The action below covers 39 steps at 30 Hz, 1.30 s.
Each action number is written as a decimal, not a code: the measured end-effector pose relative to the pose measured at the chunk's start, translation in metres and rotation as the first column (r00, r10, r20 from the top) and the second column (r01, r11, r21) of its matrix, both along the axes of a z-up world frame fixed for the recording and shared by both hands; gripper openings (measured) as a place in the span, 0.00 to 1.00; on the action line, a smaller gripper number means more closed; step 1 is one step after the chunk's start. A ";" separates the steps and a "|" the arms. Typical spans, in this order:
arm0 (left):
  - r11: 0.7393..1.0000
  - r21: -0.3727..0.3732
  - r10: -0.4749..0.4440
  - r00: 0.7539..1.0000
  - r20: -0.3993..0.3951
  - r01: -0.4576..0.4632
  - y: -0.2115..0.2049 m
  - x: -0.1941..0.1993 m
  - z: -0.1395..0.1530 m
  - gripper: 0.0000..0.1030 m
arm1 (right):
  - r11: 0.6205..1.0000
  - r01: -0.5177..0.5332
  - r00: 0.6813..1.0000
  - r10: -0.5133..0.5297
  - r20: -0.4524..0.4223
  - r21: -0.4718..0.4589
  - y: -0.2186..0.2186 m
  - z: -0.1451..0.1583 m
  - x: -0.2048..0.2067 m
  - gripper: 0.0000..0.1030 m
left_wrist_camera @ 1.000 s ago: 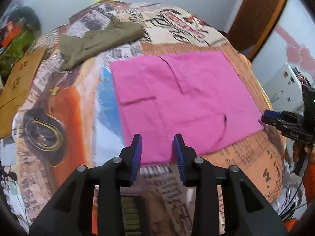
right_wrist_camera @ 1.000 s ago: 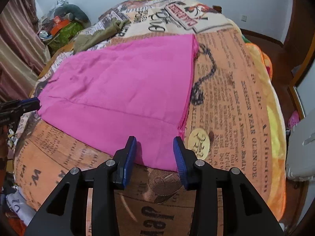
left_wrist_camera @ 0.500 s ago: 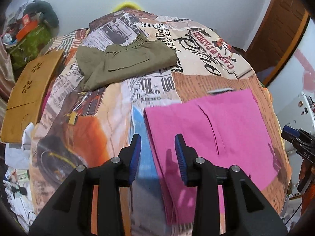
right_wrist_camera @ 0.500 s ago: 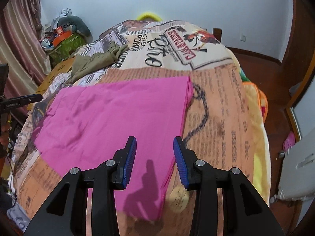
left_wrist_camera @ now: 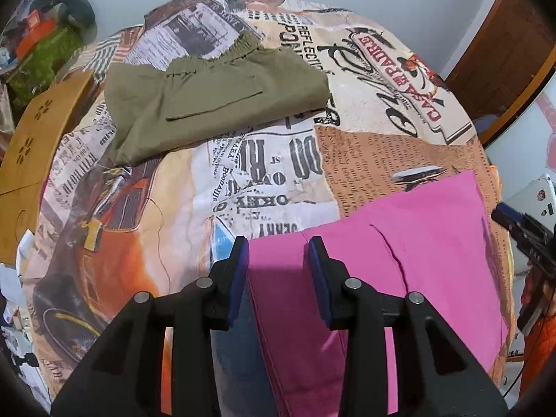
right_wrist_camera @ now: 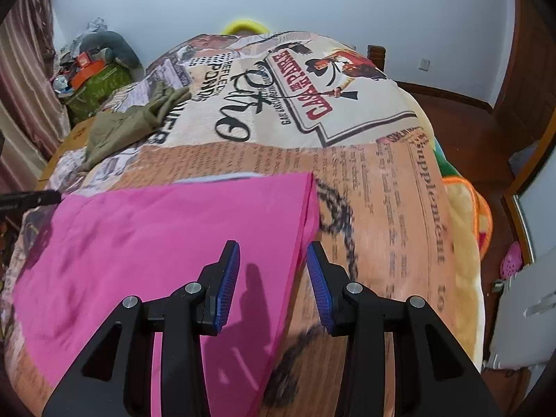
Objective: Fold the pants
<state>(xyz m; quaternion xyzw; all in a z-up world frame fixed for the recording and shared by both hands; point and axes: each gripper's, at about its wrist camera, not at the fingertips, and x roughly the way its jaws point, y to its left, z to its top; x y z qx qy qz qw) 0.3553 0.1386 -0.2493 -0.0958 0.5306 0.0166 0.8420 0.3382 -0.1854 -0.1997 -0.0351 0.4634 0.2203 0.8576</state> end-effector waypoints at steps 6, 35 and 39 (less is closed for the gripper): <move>0.999 -0.048 -0.019 1.000 -0.013 0.018 0.000 0.000 -0.016 0.36 | 1.000 -0.006 1.000 0.006 0.006 -0.023 0.009 -0.020 0.031 0.38; 0.990 0.136 0.036 0.996 0.079 -0.047 -0.010 -0.015 -0.010 0.02 | 0.993 -0.067 0.993 0.076 0.088 -0.098 0.036 -0.039 0.035 0.05; 0.999 0.024 0.042 0.999 0.032 -0.042 0.008 -0.011 -0.022 0.02 | 0.988 -0.068 0.994 0.079 0.078 -0.137 0.041 -0.046 0.039 0.04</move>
